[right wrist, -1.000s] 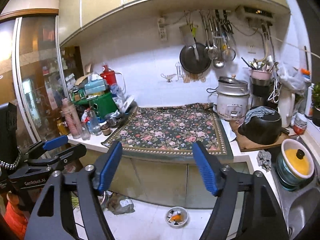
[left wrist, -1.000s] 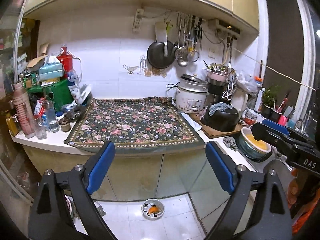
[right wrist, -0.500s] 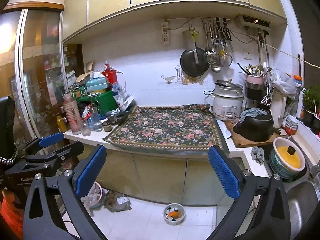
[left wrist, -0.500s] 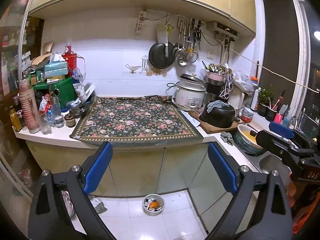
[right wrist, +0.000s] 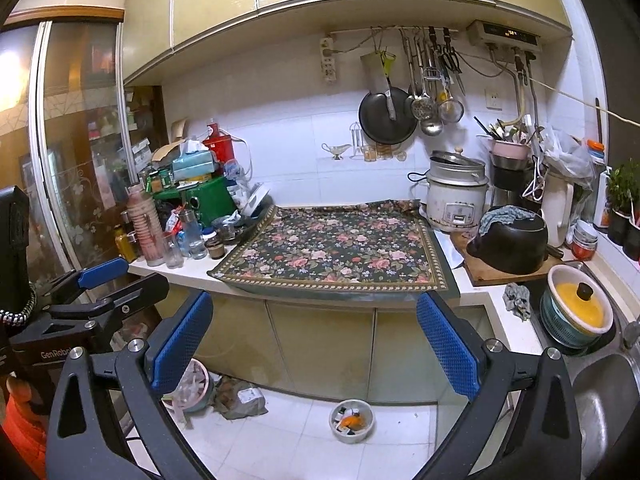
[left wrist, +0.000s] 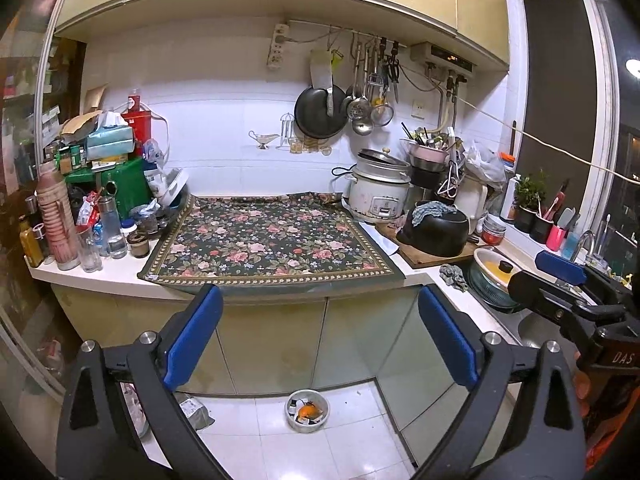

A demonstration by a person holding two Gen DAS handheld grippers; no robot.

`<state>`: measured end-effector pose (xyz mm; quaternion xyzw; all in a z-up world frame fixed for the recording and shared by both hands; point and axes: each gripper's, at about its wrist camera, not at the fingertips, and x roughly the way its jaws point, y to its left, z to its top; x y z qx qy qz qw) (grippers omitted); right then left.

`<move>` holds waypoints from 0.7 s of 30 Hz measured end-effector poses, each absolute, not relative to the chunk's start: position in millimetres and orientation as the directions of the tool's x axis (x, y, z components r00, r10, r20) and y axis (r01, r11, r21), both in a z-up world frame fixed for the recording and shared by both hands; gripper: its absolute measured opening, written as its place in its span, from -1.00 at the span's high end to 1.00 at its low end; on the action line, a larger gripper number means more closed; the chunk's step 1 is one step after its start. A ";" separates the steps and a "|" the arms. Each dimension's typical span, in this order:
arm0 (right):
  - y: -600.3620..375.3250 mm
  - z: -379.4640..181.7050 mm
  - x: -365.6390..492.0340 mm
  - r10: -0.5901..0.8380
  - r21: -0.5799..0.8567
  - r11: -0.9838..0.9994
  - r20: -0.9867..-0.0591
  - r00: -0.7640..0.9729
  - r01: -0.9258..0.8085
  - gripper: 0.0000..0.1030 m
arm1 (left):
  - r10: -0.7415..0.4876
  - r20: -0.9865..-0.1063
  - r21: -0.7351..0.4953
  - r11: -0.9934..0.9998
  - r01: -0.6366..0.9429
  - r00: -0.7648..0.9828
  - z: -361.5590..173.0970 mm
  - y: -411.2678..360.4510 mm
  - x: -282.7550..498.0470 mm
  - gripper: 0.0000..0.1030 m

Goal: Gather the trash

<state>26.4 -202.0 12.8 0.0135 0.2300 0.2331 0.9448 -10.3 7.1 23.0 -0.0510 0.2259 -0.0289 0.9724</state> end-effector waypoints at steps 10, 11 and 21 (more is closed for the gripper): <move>-204.0 11.6 21.9 0.441 0.137 0.894 -0.436 0.785 -0.426 -0.97 | -0.087 -0.440 -0.123 0.992 0.036 0.894 23.6 3.0 -5.9 -0.94; -205.4 11.6 21.2 0.442 0.141 0.894 -0.436 0.784 -0.426 -0.97 | -0.086 -0.439 -0.122 0.992 0.035 0.894 23.6 3.4 -6.3 -0.94; -210.5 11.7 20.6 0.441 0.144 0.895 -0.439 0.783 -0.423 -0.97 | -0.085 -0.429 -0.112 0.993 0.041 0.899 24.1 -3.7 -4.8 -0.94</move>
